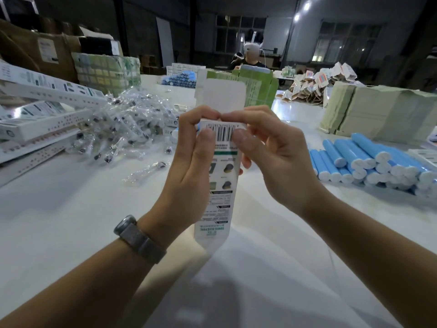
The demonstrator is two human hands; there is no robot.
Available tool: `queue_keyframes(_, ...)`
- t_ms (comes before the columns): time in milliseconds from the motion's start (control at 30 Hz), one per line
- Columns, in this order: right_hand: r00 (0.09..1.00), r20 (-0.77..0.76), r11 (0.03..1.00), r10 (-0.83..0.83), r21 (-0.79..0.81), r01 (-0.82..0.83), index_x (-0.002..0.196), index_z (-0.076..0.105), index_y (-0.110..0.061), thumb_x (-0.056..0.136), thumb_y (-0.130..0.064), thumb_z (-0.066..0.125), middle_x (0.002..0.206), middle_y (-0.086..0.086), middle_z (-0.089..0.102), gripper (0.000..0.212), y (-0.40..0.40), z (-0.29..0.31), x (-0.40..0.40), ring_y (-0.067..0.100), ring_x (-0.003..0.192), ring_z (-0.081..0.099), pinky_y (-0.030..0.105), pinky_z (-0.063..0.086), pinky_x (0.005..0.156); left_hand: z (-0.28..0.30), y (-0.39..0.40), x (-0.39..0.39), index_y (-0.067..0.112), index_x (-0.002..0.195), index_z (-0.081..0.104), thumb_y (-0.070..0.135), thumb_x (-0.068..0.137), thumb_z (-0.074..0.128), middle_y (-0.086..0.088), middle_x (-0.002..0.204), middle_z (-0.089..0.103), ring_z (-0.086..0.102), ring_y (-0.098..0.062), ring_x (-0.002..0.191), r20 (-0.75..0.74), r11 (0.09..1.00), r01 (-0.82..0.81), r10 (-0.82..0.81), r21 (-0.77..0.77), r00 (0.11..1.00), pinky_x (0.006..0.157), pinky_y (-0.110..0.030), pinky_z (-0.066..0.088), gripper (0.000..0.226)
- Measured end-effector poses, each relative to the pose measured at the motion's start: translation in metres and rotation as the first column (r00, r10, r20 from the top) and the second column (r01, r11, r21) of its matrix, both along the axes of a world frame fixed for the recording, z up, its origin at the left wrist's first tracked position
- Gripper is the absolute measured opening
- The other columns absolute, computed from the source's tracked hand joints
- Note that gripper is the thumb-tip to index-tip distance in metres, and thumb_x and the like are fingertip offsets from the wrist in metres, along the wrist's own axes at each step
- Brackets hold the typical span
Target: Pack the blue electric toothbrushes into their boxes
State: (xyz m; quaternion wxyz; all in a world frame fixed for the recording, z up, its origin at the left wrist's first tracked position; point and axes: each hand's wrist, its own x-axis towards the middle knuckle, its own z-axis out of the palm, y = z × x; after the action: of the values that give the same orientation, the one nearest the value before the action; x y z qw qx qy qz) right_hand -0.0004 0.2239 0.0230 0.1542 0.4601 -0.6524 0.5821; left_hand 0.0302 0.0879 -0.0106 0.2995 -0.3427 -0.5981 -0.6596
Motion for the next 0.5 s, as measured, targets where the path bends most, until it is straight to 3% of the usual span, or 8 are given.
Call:
queue_keyframes(200,0.999,-0.021,0.999,-0.046,0.018,0.046,0.114,0.056,-0.025,0.097,-0.008,0.053,0.112,0.019,0.053,0.024,0.0002,-0.0008,0.0018,-0.001,0.079,0.05,0.015,0.047,0.059,-0.0023,-0.0011,-0.0011,0.023,0.115,0.039,0.03,0.106,0.03,0.009,0.101,0.062,0.066,-0.016,0.081,0.027,0.999,-0.032,0.031,0.027,0.999,0.067,-0.039,0.059,0.014)
queue_keyframes(333,1.0,-0.016,0.999,-0.027,0.022,0.027,0.113,0.061,-0.025,0.094,-0.01,0.056,0.111,0.016,0.051,0.025,0.001,0.0018,-0.0005,0.007,0.085,0.051,0.025,0.049,0.061,-0.0019,-0.0023,-0.0007,0.023,0.116,0.039,0.031,0.104,0.03,0.008,0.099,0.062,0.067,-0.019,0.078,0.03,0.998,-0.054,0.053,0.016,0.998,0.067,-0.038,0.06,0.017)
queue_keyframes(500,0.998,-0.042,0.998,-0.053,-0.026,0.052,0.109,0.064,-0.025,0.088,-0.002,0.062,0.13,0.009,0.045,0.031,0.0029,0.0065,-0.004,0.012,0.113,0.051,0.016,0.05,0.08,0.0,-0.0011,0.0019,0.026,0.117,0.041,0.037,0.105,0.034,0.007,0.101,0.065,0.066,-0.024,0.077,0.07,0.999,-0.05,0.049,0.014,0.996,0.067,-0.042,0.061,0.017)
